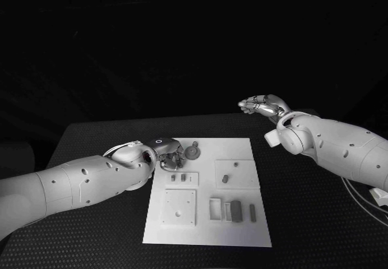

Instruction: Assemble the parts on the task board

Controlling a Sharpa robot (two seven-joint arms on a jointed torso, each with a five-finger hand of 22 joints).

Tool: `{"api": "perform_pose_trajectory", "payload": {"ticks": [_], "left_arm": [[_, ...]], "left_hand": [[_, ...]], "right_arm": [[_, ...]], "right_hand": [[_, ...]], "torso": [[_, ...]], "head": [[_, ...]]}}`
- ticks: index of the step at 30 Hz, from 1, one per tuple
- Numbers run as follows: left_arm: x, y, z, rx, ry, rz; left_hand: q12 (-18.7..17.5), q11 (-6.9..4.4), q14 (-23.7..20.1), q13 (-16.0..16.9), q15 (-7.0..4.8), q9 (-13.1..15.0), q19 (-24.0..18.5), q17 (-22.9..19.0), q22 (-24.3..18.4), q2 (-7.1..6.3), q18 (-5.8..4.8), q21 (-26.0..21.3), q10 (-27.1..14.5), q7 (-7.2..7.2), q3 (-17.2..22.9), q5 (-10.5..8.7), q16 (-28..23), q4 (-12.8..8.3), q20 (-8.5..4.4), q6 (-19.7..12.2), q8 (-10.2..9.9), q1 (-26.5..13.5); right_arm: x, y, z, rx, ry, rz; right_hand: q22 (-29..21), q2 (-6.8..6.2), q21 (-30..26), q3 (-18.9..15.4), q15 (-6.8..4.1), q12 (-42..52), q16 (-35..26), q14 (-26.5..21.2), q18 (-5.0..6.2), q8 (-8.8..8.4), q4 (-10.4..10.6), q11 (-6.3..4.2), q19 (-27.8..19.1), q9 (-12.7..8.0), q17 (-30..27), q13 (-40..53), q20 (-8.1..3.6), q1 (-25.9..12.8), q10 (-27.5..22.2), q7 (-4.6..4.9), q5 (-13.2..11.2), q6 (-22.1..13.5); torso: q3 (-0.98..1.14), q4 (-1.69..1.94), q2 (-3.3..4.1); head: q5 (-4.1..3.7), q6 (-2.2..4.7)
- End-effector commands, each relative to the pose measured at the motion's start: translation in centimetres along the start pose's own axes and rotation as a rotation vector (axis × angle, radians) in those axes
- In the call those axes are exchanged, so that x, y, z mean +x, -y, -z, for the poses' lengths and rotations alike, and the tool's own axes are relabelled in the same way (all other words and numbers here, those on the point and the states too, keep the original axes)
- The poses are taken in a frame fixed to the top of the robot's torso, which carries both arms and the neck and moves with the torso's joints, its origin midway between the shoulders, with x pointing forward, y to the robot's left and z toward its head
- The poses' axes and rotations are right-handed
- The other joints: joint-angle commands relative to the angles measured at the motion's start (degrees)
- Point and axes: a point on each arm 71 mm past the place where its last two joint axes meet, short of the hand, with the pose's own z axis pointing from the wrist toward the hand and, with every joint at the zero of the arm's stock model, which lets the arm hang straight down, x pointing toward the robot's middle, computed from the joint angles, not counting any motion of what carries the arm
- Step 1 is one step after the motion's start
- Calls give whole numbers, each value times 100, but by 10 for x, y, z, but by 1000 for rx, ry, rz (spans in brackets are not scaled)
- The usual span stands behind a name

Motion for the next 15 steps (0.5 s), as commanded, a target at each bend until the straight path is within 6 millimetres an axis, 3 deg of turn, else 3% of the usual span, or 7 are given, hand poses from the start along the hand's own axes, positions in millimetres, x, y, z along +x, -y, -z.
{"api": "perform_pose_trajectory", "payload": {"ticks": [1,15], "left_arm": [[4,3,-1,9,-34,-14],[10,2,-2,-1,-62,-33]], "left_hand": [[20,-14,-5,10,-20,9,-15,-7,147,20,180,31,46,-9,23,-4,18,12,-25,48,17,-21],[18,-15,-4,12,-21,9,-16,-10,147,22,180,37,49,-9,25,-6,20,12,-26,50,17,-23]], "right_arm": [[2,-1,0,-13,-13,2],[2,-1,0,-13,-13,2]], "right_hand": [[-4,47,-23,-38,4,-27,-20,-3,-37,39,-2,-13,28,-8,9,2,8,6,45,269,-2,-14],[14,49,-26,-39,3,-30,-21,-2,-37,42,-2,-13,33,-12,10,2,7,6,46,269,-2,-14]], "torso": [[2,-3,1],[0,2,2]], "head": [[-3,-7],[-15,-8]]}}
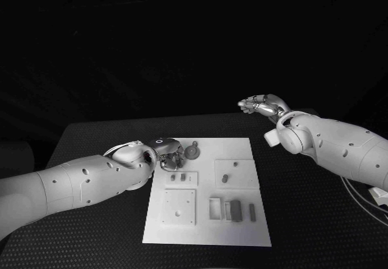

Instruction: Assemble the parts on the task board

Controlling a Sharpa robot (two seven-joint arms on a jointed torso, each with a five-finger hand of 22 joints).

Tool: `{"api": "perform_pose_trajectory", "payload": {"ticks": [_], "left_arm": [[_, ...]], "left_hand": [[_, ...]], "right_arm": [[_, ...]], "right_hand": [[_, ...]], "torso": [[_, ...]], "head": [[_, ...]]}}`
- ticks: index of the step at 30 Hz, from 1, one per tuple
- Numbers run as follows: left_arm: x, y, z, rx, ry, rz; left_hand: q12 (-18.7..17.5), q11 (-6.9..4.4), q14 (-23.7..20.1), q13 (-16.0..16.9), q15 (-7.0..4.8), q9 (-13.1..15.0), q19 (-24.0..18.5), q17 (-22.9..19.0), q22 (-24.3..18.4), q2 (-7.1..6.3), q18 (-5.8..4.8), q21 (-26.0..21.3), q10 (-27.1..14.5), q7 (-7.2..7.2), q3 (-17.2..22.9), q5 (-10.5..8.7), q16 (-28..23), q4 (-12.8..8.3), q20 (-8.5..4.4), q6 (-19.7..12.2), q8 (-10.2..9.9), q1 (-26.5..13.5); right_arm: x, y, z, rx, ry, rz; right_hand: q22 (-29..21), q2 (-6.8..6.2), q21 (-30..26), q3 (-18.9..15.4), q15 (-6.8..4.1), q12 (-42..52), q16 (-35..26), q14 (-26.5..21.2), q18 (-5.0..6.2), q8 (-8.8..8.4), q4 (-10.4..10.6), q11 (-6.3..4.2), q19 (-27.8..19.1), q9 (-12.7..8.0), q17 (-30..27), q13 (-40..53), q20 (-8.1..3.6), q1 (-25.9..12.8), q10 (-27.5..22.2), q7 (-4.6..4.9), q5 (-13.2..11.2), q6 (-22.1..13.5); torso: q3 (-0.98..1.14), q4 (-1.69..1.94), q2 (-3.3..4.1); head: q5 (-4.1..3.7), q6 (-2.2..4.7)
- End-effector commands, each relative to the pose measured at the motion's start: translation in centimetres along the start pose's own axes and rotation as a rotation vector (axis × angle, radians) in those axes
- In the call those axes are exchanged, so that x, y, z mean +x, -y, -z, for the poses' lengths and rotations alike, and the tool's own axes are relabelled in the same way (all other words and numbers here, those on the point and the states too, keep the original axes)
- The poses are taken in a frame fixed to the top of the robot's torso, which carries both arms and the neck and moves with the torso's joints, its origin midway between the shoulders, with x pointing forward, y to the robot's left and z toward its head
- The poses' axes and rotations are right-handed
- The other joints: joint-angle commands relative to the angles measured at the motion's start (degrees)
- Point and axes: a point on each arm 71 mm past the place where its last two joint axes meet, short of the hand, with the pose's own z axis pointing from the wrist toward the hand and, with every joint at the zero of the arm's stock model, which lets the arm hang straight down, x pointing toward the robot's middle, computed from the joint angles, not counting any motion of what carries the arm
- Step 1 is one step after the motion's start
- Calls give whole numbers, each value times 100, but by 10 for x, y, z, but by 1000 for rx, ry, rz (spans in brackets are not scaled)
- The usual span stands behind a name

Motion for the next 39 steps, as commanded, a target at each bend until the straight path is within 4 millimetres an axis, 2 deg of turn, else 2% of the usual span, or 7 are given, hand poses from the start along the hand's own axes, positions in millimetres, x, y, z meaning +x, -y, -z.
{"api": "perform_pose_trajectory", "payload": {"ticks": [1,11,19,22,23,28,39], "left_arm": [[9,1,-1,-4,-56,-18],[15,1,0,-2,-71,-11],[13,-2,2,-5,-54,10],[12,-3,2,-5,-39,24],[12,-3,2,-5,-34,25],[11,-4,2,-7,-18,33],[10,-9,3,-37,-13,31]], "left_hand": [[17,4,-13,10,-31,3,-18,-10,143,30,180,37,25,-9,20,-6,22,17,-27,50,16,-16],[10,6,-14,10,-30,1,-21,-12,142,29,178,42,19,-7,20,-8,24,18,-27,44,12,-22],[-56,59,-78,-9,20,-33,-97,-31,138,-94,179,48,-116,61,-31,-32,29,29,2,-100,-66,-104],[-34,61,-89,1,25,-63,-109,-38,136,-171,190,59,-107,137,-58,-30,42,39,15,-289,-158,-133],[-39,65,-97,1,31,-91,-121,-45,131,-211,192,55,-121,192,-71,-30,42,39,21,-453,-239,-148],[-68,109,-107,-22,66,-143,-137,-64,125,-293,206,46,-260,252,-81,-29,49,41,46,-779,-379,-151],[-50,152,-119,-36,109,-171,-140,-89,125,-402,247,37,-391,297,-133,-36,61,68,94,-1037,-447,-196]], "right_arm": [[2,-1,0,-13,-13,2],[2,-1,0,-14,-13,2],[2,-1,0,-13,-13,2],[2,-1,0,-13,-12,3],[2,-1,0,-13,-13,2],[2,-1,0,-12,-15,2],[1,-1,0,-12,-13,3]], "right_hand": [[11,49,-26,-39,3,-30,-21,-2,-36,14,-2,-13,33,-7,6,2,7,6,46,269,-2,-14],[12,49,-29,-40,3,-31,-22,-2,-36,16,-2,-12,35,-9,7,2,7,5,47,269,-2,-15],[8,51,-33,-40,4,-32,-22,-2,-36,17,-2,-12,34,-10,7,2,8,5,48,269,-2,-15],[4,50,-35,-40,4,-33,-23,-2,-36,18,-2,-12,34,-11,7,2,8,5,48,269,-2,-15],[5,50,-35,-40,4,-33,-23,-2,-36,18,-2,-12,34,-11,7,2,8,5,48,269,-2,-15],[-7,50,-40,-40,4,-33,-23,-2,-35,19,-3,-12,32,-12,8,2,8,5,49,269,-2,-15],[-2,48,-43,-41,3,-34,-24,-2,-36,21,-4,-12,32,-14,8,2,8,5,50,270,-2,-15]], "torso": [[-2,4,1],[-4,-5,2],[-4,7,1],[-3,4,-1],[-3,4,-1],[-2,0,1],[-2,4,0]], "head": [[-2,0],[-12,8],[-15,17],[-12,24],[-13,23],[-9,20],[-13,30]]}}
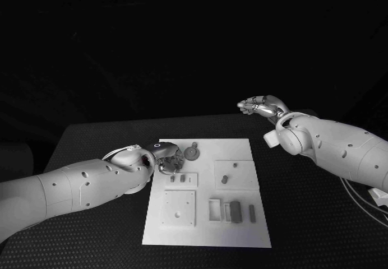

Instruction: Assemble the parts on the task board

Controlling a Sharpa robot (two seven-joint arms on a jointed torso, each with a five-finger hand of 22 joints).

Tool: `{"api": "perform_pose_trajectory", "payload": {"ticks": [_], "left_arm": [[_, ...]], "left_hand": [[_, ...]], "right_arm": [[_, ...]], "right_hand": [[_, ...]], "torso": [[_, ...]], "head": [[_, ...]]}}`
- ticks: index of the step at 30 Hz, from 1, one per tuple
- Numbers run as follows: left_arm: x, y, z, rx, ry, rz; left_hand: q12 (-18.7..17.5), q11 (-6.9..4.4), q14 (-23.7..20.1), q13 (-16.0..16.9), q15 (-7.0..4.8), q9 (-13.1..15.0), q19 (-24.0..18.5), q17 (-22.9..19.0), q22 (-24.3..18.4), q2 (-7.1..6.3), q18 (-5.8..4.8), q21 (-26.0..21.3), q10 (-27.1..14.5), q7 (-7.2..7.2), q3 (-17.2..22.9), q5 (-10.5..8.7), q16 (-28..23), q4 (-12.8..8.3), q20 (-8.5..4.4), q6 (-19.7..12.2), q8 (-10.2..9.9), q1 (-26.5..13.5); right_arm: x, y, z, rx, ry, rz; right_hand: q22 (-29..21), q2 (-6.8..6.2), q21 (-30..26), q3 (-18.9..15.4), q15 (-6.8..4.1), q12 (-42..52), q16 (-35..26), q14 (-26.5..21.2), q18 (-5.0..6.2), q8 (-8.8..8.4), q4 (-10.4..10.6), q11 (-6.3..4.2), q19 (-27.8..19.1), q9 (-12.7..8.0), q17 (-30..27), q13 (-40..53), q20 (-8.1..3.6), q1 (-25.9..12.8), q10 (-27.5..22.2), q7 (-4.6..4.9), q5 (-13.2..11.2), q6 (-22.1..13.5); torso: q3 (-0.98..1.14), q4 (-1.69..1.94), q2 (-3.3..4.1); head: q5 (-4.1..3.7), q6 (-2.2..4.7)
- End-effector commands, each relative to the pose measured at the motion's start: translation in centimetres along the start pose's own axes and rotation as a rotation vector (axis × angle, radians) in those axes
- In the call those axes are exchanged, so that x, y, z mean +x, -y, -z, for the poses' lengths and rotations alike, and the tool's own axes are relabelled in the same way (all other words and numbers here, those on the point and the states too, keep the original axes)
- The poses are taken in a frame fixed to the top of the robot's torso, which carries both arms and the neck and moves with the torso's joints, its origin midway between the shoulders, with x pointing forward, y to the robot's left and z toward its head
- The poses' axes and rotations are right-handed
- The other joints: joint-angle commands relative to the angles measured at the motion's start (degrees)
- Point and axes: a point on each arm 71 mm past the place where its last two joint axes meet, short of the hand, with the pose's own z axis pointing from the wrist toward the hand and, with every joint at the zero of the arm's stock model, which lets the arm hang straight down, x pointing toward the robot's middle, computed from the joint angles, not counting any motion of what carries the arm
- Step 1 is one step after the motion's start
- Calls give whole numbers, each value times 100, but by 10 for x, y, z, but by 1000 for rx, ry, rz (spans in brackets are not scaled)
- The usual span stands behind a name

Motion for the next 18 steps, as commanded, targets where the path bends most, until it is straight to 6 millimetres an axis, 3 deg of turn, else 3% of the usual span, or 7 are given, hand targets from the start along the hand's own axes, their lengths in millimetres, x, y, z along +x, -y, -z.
{"api": "perform_pose_trajectory", "payload": {"ticks": [1,18], "left_arm": [[0,-3,1,-20,3,5],[-2,-13,6,-42,21,3]], "left_hand": [[-11,18,-2,-6,58,-6,-2,-8,128,-79,248,16,-58,11,-51,-35,33,9,29,-79,-34,-31],[1,16,1,4,57,-19,2,-19,126,-117,266,14,-64,30,-64,-26,44,4,33,-202,-61,-13]], "right_arm": [[1,-1,0,-12,-13,2],[-1,1,1,-9,-11,14]], "right_hand": [[6,48,-19,-41,3,-35,-25,-2,-35,21,-4,9,34,-10,5,2,8,5,30,270,-2,-15],[21,50,-30,-37,25,-39,-24,6,-33,28,-17,13,37,-16,10,2,5,22,34,274,-2,-16]], "torso": [[-1,2,-1],[-6,4,1]], "head": [[-5,1],[-19,6]]}}
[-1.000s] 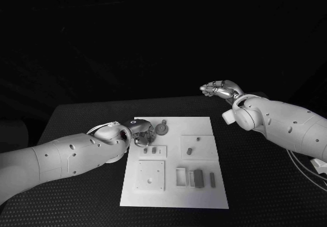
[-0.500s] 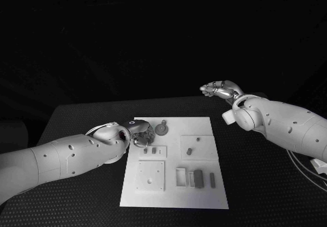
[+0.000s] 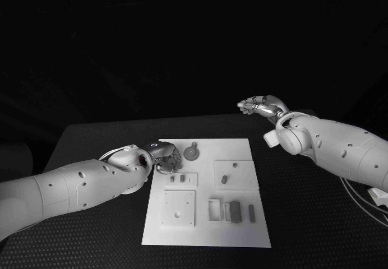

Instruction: Assemble the parts on the task board

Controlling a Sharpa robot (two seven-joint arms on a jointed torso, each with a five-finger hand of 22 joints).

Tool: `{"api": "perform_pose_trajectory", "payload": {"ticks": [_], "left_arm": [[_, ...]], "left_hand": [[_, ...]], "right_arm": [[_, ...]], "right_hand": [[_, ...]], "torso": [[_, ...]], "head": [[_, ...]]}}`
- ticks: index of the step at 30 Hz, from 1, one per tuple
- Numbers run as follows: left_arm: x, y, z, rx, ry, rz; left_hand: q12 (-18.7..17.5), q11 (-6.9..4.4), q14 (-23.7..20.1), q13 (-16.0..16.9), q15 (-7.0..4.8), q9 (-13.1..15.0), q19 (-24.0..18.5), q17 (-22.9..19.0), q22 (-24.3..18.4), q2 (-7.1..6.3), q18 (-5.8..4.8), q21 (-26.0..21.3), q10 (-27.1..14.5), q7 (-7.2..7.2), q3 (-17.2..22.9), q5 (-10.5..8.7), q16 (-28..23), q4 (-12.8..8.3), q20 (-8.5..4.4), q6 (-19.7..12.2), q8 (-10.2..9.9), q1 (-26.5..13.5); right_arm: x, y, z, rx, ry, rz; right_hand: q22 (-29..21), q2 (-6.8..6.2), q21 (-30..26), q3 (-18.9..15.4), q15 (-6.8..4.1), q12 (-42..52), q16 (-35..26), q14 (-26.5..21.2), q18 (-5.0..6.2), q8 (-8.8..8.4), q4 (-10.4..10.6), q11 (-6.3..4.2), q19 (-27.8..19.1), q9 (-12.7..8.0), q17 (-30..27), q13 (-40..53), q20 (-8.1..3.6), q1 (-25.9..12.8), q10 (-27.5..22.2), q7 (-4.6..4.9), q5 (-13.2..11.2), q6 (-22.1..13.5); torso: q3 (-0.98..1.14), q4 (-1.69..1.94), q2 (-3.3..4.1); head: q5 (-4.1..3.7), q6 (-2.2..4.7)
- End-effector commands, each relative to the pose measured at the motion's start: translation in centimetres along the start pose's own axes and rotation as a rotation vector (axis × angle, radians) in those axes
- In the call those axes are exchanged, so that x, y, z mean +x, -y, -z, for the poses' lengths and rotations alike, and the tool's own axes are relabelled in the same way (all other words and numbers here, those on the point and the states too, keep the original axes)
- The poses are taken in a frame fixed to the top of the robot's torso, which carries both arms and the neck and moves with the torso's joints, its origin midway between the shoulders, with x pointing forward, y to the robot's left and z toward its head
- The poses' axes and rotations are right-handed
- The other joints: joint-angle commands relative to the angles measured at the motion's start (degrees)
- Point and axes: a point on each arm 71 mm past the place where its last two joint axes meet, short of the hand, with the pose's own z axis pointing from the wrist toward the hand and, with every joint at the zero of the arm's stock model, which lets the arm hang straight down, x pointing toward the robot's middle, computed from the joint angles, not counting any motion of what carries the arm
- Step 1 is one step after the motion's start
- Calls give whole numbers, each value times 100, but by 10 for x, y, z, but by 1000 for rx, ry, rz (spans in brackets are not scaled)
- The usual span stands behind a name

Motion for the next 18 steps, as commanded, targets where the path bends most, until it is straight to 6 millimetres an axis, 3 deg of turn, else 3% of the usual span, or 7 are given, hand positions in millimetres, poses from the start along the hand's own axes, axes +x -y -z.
{"api": "perform_pose_trajectory", "payload": {"ticks": [1,9,14,18], "left_arm": [[-1,-7,3,-22,14,1],[-17,-29,9,-78,95,77],[-29,-44,13,-136,157,258],[-40,-59,19,-207,211,552]], "left_hand": [[-1,1,9,2,48,-7,1,-8,127,-61,266,14,-42,7,-20,-25,22,-9,32,-44,-25,4],[-2,17,-39,8,64,35,-38,-32,120,-56,261,-15,-78,19,37,-24,-2,-3,52,82,83,66],[2,56,-277,22,107,62,-307,-171,43,-47,199,-225,-95,57,86,-52,-270,61,119,153,159,-11],[2,118,-569,40,197,84,-669,-426,-172,-27,86,-630,-160,94,44,-64,-790,130,212,155,215,-171]], "right_arm": [[1,0,1,-10,-16,20],[5,3,7,-19,-68,124],[8,5,11,-26,-100,207],[10,7,16,-28,-124,297]], "right_hand": [[89,52,-22,-15,37,-41,-19,19,-29,33,-30,14,57,-12,15,2,1,53,38,275,-2,-15],[254,141,108,118,46,49,139,340,170,136,-523,3,589,-15,102,33,-71,535,259,275,0,94],[196,192,163,215,-78,186,323,708,327,252,-791,-23,1003,6,202,80,-105,769,553,265,2,278],[115,203,159,278,-191,292,439,987,441,350,-947,-63,1327,18,293,114,-106,955,819,258,1,461]], "torso": [[0,3,1],[1,-2,-5],[5,-6,-6],[5,-3,-7]], "head": [[-8,10],[-29,33],[-57,55],[-87,70]]}}
